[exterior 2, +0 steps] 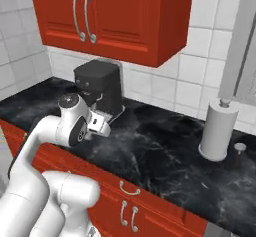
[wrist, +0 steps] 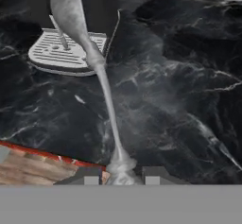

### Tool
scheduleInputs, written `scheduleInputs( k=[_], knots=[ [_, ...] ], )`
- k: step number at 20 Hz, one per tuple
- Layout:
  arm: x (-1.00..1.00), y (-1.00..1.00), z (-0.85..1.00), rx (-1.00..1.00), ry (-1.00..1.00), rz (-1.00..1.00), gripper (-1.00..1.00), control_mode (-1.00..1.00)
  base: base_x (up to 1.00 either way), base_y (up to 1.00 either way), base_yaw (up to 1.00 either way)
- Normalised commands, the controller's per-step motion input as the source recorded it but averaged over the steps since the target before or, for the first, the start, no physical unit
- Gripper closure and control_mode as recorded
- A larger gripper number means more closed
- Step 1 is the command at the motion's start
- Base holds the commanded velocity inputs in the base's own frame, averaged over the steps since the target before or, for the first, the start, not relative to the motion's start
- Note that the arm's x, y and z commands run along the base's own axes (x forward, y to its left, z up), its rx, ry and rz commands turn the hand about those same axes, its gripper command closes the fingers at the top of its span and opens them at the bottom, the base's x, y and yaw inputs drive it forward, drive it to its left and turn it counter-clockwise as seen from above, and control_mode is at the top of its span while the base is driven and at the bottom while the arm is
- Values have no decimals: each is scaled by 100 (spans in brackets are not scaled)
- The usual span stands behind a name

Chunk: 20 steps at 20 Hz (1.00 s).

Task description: Organize the utensils by type. Pick up the wooden spoons from the counter and place them in the open cabinet. Then pick up the metallic utensils from the counter and place them in the open drawer.

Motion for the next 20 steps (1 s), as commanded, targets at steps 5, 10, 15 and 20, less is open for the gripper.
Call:
scheduleInputs(
  k=[5,10,15,20],
  knots=[
    [0,0,0,0,0,0,100,100,-29,0,100],
    [0,0,0,0,0,0,100,100,-19,0,100],
    [0,0,0,0,0,0,100,100,-13,4,100],
    [0,0,0,0,0,0,100,100,-6,7,100]
  ],
)
